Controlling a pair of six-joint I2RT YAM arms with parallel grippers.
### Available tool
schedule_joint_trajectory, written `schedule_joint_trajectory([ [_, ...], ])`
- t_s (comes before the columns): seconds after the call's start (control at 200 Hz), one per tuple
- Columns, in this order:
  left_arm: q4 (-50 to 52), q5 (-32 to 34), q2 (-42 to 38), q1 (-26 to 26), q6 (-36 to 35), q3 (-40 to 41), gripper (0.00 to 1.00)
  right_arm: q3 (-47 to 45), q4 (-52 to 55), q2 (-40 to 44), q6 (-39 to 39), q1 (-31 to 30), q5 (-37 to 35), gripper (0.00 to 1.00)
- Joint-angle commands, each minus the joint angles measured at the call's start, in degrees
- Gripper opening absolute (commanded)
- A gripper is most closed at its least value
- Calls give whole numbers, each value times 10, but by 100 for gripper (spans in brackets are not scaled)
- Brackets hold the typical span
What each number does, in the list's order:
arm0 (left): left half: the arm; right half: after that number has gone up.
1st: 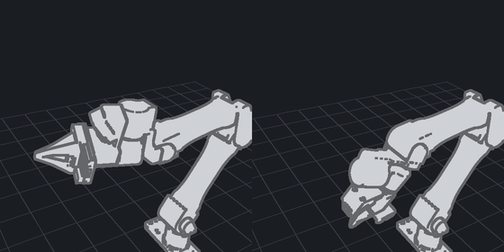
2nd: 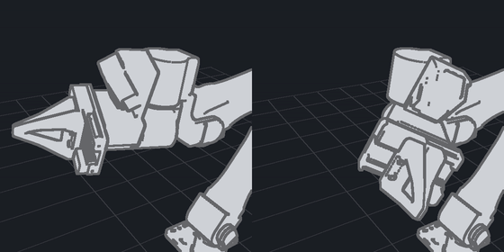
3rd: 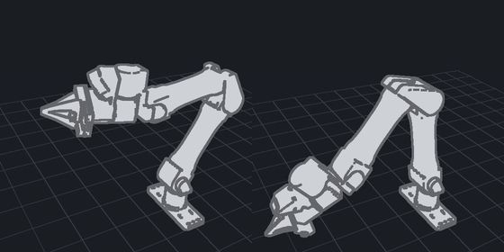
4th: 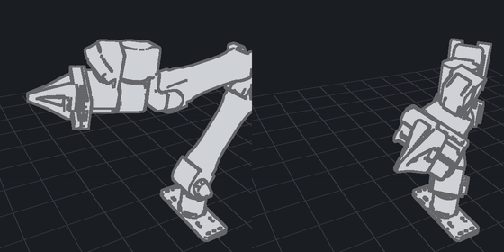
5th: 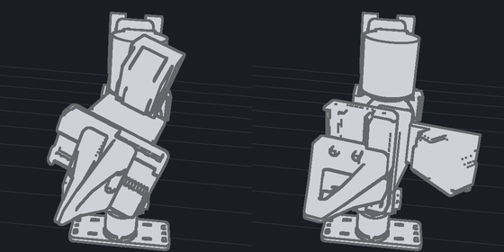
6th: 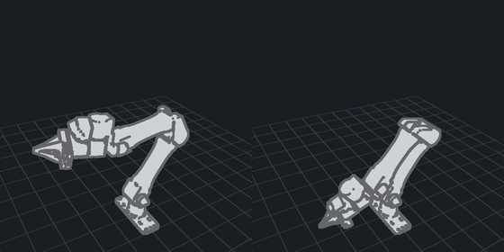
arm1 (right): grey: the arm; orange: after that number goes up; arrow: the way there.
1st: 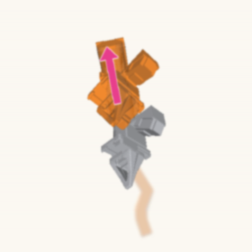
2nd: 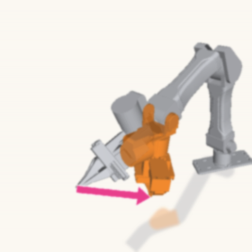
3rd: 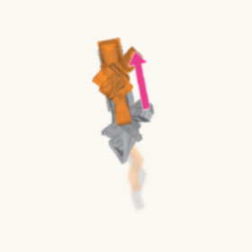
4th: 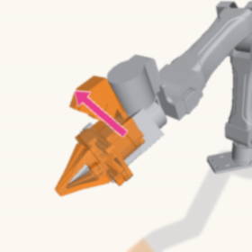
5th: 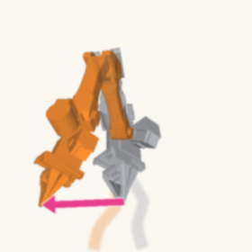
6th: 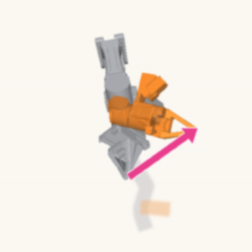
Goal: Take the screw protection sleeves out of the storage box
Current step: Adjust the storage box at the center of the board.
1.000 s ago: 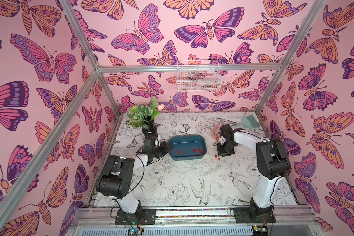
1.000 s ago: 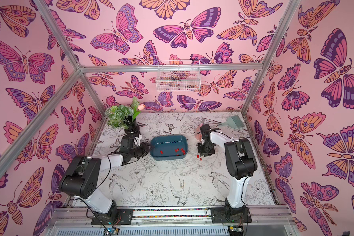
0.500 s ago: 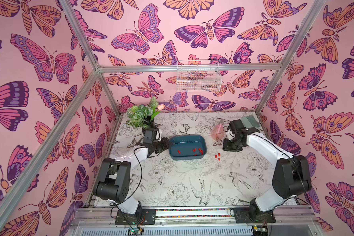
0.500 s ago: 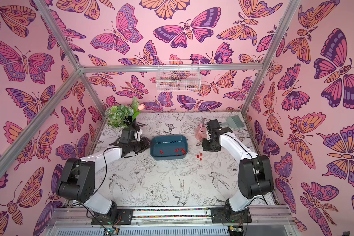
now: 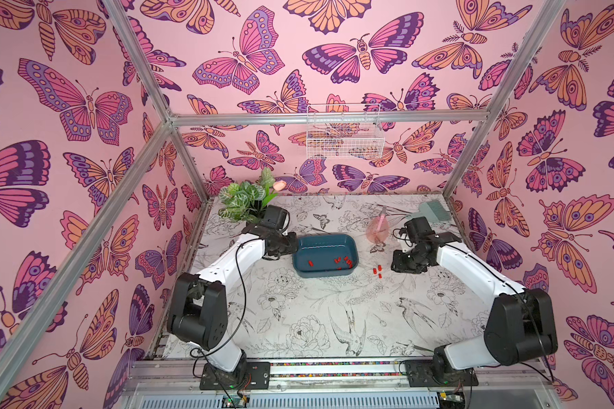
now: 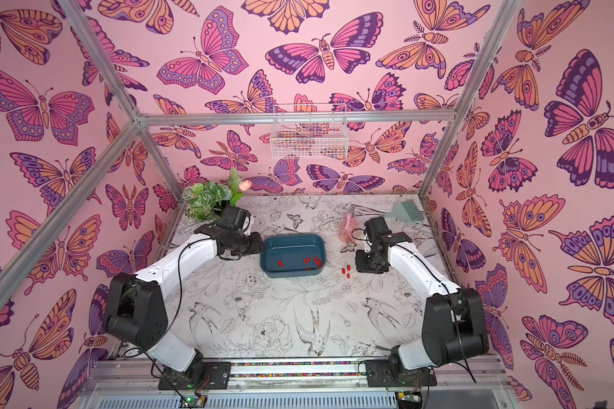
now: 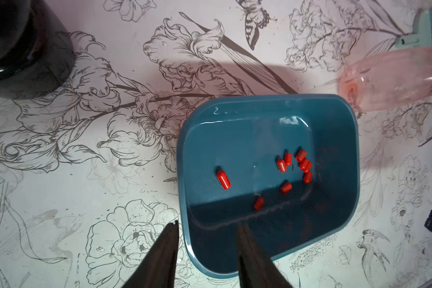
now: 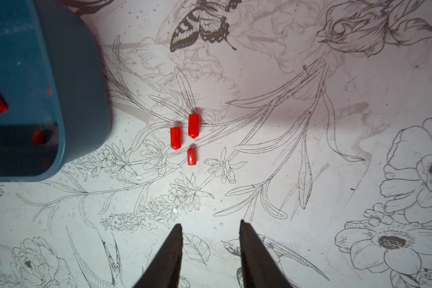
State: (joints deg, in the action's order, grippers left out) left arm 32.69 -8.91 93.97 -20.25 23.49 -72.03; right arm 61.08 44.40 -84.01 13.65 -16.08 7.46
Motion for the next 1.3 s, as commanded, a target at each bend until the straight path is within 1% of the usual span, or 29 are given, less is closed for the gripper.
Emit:
schedule_joint_trajectory([
  [0.0, 63, 50, 26, -9, -22, -14, 44, 2, 3, 14, 3, 4, 8, 42],
  [0.12, 72, 67, 43, -19, -20, -22, 44, -1, 2, 13, 4, 5, 15, 42],
  [0.32, 71, 64, 72, -24, -11, -29, 44, -4, 1, 13, 6, 5, 22, 42],
  [0.581, 70, 78, 106, -42, -8, -41, 42, -4, 3, 12, 4, 4, 25, 42],
  [0.696, 70, 85, 123, -44, -7, -46, 38, -5, 3, 14, 5, 4, 26, 42],
  [0.806, 74, 89, 139, -45, -12, -58, 32, -6, 3, 13, 5, 4, 29, 42],
  [0.906, 85, 93, 148, -46, -12, -73, 21, -5, 3, 8, 5, 4, 32, 41],
  [0.971, 97, 92, 152, -47, -13, -85, 16, -6, 3, 6, 5, 4, 35, 41],
  [1.001, 106, 91, 154, -47, -14, -93, 15, -7, 4, 6, 5, 4, 35, 41],
  [1.082, 137, 91, 162, -47, -22, -117, 9, -7, 4, 7, 5, 4, 39, 41],
  [1.162, 178, 95, 173, -46, -31, -149, 0, -6, 7, 6, 4, 4, 41, 42],
  [1.297, 241, 70, 193, -46, -40, -196, 0, -4, 11, 5, 3, 4, 47, 41],
])
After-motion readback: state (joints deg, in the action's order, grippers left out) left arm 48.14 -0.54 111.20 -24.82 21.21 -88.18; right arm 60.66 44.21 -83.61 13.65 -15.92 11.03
